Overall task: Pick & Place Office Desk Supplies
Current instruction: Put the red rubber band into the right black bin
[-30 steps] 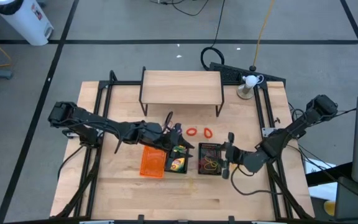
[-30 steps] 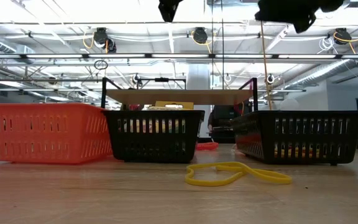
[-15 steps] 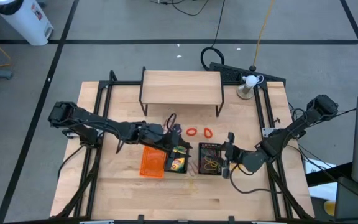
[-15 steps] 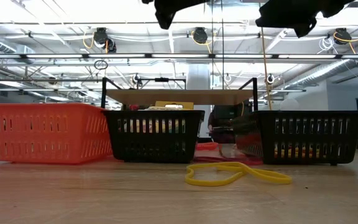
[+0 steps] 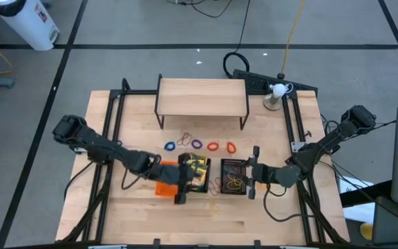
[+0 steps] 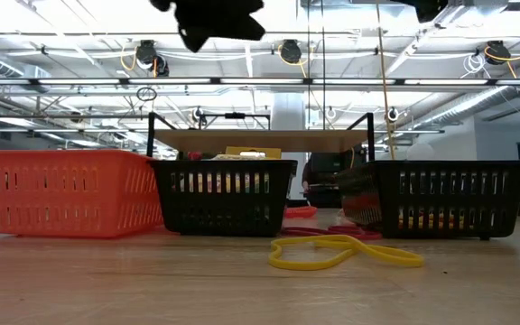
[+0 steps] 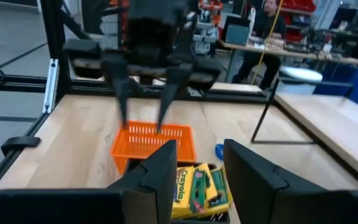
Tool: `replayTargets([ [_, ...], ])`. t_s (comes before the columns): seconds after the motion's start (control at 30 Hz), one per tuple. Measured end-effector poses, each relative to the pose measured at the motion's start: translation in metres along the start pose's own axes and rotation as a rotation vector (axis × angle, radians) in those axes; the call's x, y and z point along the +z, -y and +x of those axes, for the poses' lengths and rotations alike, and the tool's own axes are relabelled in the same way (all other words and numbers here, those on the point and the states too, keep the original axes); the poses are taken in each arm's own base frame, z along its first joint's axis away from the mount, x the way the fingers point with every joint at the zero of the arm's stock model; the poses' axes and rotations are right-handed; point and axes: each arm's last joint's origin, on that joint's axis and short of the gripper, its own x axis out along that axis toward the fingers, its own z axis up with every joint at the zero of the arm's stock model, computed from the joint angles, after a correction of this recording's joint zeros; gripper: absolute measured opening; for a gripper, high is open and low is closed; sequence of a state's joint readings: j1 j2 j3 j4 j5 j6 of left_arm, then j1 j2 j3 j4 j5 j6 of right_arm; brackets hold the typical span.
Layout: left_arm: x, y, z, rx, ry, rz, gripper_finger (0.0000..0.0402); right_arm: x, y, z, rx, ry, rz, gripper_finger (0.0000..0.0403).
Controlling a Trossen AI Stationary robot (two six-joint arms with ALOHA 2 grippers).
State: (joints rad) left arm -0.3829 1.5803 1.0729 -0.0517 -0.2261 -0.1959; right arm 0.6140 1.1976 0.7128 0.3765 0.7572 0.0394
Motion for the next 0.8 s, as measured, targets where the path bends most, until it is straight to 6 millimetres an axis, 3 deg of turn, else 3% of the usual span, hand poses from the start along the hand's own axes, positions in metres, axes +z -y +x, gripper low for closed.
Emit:
replayTargets([
  [0.13, -0.006, 0.020, -0.004, -0.006, -0.009, -0.037, 0.0163, -0.003, -0.004, 0.001, 0.088, -0.020, 0.028, 0.0120],
  [0.3, -0.006, 0.033, -0.010, 0.032, 0.032, -0.015, 0.0163, -0.029, -0.036, 0.008, 0.200, -0.092, 0.085, 0.0116],
  [0.53, -0.007, 0.036, -0.012, 0.038, 0.033, -0.004, 0.0163, -0.071, -0.075, 0.020, 0.125, -0.051, 0.054, 0.0095],
  [0.8, -0.011, 0.037, -0.013, 0.036, -0.001, 0.027, 0.0163, -0.102, -0.105, 0.039, 0.124, -0.181, 0.043, 0.0082],
])
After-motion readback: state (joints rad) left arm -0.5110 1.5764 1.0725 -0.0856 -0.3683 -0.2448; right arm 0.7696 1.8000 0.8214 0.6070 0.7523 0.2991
